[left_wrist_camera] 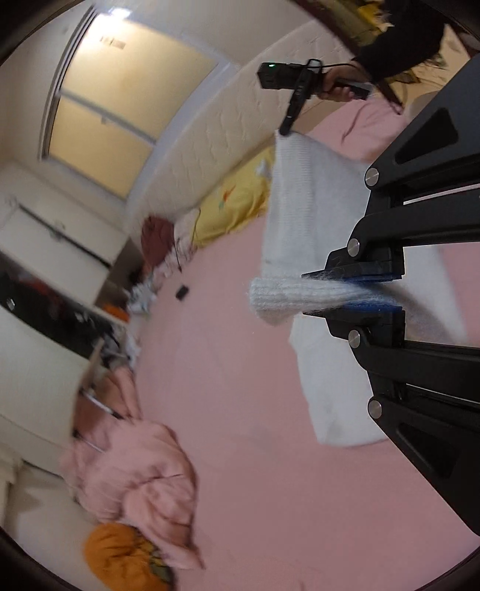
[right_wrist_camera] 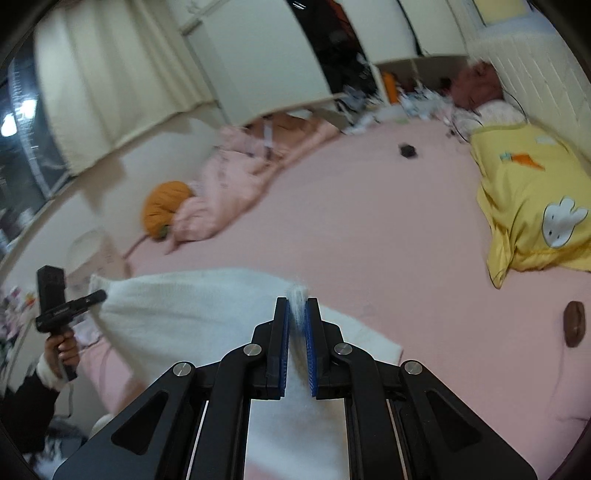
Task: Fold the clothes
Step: 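Lift and spread the cardigan flat on the bed with both grippers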
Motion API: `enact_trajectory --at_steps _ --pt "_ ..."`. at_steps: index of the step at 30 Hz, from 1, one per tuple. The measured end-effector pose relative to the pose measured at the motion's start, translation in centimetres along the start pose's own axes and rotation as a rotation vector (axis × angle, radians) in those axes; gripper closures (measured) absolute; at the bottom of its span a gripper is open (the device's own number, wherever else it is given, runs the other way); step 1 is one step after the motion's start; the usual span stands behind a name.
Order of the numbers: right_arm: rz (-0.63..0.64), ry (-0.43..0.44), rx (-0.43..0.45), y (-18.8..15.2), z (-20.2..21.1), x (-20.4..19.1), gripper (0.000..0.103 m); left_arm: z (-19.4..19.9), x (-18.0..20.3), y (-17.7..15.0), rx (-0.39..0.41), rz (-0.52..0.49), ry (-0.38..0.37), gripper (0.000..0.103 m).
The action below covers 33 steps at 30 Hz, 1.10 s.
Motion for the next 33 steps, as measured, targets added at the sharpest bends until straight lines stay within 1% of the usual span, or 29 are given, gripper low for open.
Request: enact_trajectory --at_steps 1,3,5,7,9,10,12,14,16,17,19,21,23,25,26,28,30,31,32,33 --pt "0.017 0.029 0.003 -0.4 2.1 -1.1 0.094 1.8 0.7 -0.6 0.002 -0.004 -0.005 0.094" --pt "0.057 0.048 0.000 -1.3 5.0 -2.5 0.094 5.4 1.6 -2.2 0.004 -0.015 -0.006 0.094" --pt "0.110 0.080 -0.019 -3.1 8.3 -4.4 0.094 8.3 1.8 -4.3 -0.012 -0.023 0.006 0.094" --pt "0.161 0.098 -0.049 -5.5 11.2 -5.6 0.094 10.3 1.4 -7.1 -0.056 -0.012 0.023 0.094" --pt "0.176 0.126 -0.090 -7.9 13.1 -6.2 0.094 11.6 0.9 -10.6 -0.113 0.010 0.038 0.094" --pt "0.181 0.137 -0.121 -9.8 13.9 -6.8 0.094 12.0 0.6 -12.5 -0.145 0.024 0.052 0.094" --pt "0.170 0.151 -0.178 -12.6 14.7 -6.9 0.094 12.4 -0.2 -16.3 -0.207 0.064 0.074 0.094" --pt "0.153 0.166 -0.256 -16.2 14.9 -7.1 0.094 12.4 -1.1 -19.8 -0.266 0.117 0.097 0.094" --pt "0.128 0.161 -0.336 -19.8 14.5 -7.2 0.094 12.2 -1.6 -22.5 -0.303 0.164 0.119 0.094" --pt "0.117 0.148 -0.383 -21.8 14.1 -7.3 0.094 12.2 -1.6 -23.7 -0.313 0.185 0.118 0.094" --pt "0.095 0.115 -0.465 -25.4 13.1 -7.2 0.094 11.9 -1.5 -25.6 -0.332 0.210 0.116 0.094" --pt "0.082 0.090 -0.530 -27.8 12.1 -7.5 0.094 11.6 -1.2 -27.3 -0.365 0.221 0.120 0.094" --pt "0.073 0.053 -0.606 -30.5 11.1 -7.5 0.094 11.4 -1.0 -28.5 -0.400 0.217 0.139 0.094" --pt "0.064 -0.006 -0.672 -32.2 10.4 -7.2 0.092 11.5 -1.4 -29.1 -0.424 0.216 0.168 0.093" --pt "0.068 -0.034 -0.694 -32.5 10.5 -6.8 0.091 11.8 -1.6 -29.3 -0.439 0.218 0.188 0.091" --pt "0.095 -0.098 -0.731 -32.7 11.1 -6.6 0.091 12.7 -1.9 -29.0 -0.469 0.221 0.240 0.081" --pt "0.115 -0.117 -0.723 -32.1 11.9 -7.0 0.091 13.8 -2.3 -28.1 -0.483 0.193 0.325 0.059" --pt "0.123 -0.118 -0.698 -31.2 12.3 -7.5 0.091 14.4 -2.4 -27.4 -0.476 0.158 0.381 0.054" --pt "0.123 -0.115 -0.660 -30.1 12.3 -7.8 0.084 14.9 -2.4 -26.4 -0.463 0.114 0.445 0.042" --pt "0.119 -0.112 -0.617 -28.7 12.2 -8.0 0.076 15.2 -2.2 -25.1 -0.443 0.065 0.518 0.035"
Point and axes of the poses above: each gripper's, at about its wrist camera, not at the fingertips, and z roughly against the way its jaws point, x to its right, y to its top, the point moved 7 cm from there along -z, roughly the way its jaws point, and after that the axes turned 2 degrees about y, right-handed, at the moved point
